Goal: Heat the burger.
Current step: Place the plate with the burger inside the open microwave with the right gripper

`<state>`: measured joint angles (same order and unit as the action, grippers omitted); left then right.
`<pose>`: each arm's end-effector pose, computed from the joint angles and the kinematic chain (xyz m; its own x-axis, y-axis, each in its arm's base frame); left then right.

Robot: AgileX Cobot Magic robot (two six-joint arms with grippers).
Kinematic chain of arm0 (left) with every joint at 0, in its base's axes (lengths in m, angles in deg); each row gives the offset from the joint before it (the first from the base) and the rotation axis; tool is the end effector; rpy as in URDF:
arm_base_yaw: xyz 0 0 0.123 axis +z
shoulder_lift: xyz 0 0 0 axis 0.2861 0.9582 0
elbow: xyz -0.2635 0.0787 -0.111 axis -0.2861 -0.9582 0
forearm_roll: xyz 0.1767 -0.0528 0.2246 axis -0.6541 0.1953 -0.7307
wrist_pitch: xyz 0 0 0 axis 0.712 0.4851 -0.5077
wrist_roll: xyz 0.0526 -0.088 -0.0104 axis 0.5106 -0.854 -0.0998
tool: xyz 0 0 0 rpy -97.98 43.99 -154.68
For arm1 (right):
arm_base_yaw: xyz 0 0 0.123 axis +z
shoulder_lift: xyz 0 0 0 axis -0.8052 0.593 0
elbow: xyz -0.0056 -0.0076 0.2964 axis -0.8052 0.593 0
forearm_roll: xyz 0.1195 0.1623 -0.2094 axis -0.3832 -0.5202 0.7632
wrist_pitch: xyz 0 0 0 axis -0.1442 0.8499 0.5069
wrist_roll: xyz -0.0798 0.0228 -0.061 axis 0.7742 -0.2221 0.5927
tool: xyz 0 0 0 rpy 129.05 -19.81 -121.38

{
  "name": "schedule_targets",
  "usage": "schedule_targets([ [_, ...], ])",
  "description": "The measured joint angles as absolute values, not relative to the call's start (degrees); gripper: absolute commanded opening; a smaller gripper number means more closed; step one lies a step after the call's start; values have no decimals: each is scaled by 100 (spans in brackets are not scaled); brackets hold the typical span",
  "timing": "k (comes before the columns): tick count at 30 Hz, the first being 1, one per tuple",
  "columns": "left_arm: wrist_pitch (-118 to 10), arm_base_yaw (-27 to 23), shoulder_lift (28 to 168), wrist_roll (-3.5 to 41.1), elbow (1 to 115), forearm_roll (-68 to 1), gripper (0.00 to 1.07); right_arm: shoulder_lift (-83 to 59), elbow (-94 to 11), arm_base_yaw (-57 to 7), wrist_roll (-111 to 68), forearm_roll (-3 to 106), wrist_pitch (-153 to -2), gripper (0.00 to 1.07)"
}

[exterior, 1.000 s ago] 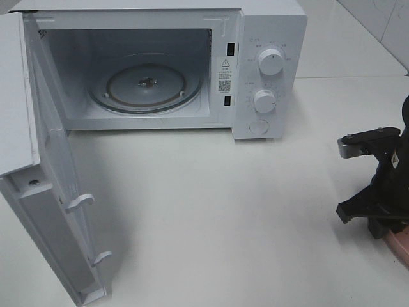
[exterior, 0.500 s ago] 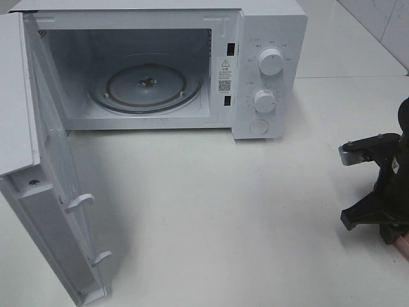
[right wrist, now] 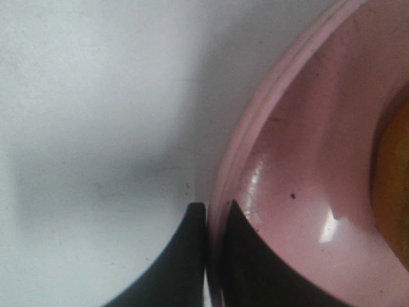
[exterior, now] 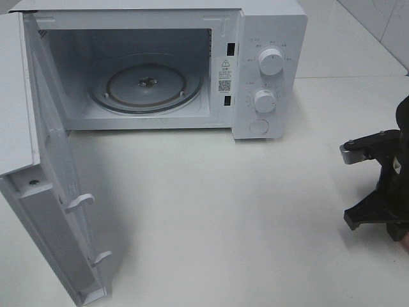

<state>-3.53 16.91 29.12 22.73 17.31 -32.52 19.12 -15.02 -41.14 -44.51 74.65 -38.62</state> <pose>0.0230 -0.0240 0.2994 -0.4239 -0.0014 -0.9057 0.2077 0.9732 -0.0988 0.2774 0.0374 0.0827 -0.9730 -0.2262 -0.0450 -0.2105 0.9507 -0.2278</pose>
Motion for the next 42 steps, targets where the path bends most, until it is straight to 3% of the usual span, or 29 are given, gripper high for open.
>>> schedule_targets([
  [14,-353,1691,2912,2273,1731,-3252,100,1396,-1496,-3621,-5402,8359,-3169,0],
  [42,-353,1691,2912,2273,1731,-3252,100,542,-1485,-2211,-5471,8479,-2218,0],
])
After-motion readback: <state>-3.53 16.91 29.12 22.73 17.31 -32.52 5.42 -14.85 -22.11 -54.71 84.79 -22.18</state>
